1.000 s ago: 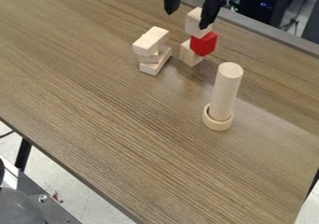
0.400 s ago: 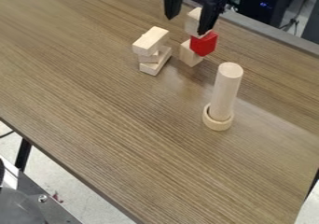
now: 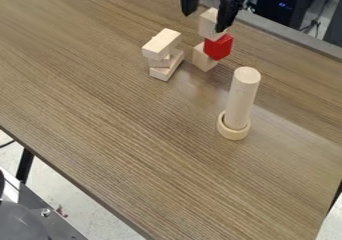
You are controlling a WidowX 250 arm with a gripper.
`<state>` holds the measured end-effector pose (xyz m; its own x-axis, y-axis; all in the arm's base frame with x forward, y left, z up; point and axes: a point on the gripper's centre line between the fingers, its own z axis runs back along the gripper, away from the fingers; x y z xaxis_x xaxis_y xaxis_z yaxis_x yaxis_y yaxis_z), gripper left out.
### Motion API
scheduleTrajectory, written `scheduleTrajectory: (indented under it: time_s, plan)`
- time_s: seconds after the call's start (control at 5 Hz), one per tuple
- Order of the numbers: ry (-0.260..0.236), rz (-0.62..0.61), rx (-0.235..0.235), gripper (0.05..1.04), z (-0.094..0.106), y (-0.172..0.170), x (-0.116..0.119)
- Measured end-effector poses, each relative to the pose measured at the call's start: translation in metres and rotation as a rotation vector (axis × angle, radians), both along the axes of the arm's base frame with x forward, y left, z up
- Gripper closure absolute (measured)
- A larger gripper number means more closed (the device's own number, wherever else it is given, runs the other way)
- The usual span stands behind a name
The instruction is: Remove the cube from the red hexagon and put it on top of the cube
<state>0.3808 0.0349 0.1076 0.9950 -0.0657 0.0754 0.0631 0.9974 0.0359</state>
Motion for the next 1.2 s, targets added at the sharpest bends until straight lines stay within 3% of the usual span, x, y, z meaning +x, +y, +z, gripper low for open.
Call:
scheduleTrajectory:
  time_s: [0.6, 0.8, 1.0, 1.2]
  plan:
    - [0.003, -0.003, -0.001, 0.118, -0.017, 0.003, 0.014]
    - [-0.013, 0.017, -0.004, 0.393, -0.017, 0.005, 0.017]
    - [-0.014, 0.021, -0.002, 0.497, -0.017, 0.007, 0.017]
    - [-0.016, 0.021, -0.002, 0.498, -0.018, 0.007, 0.016]
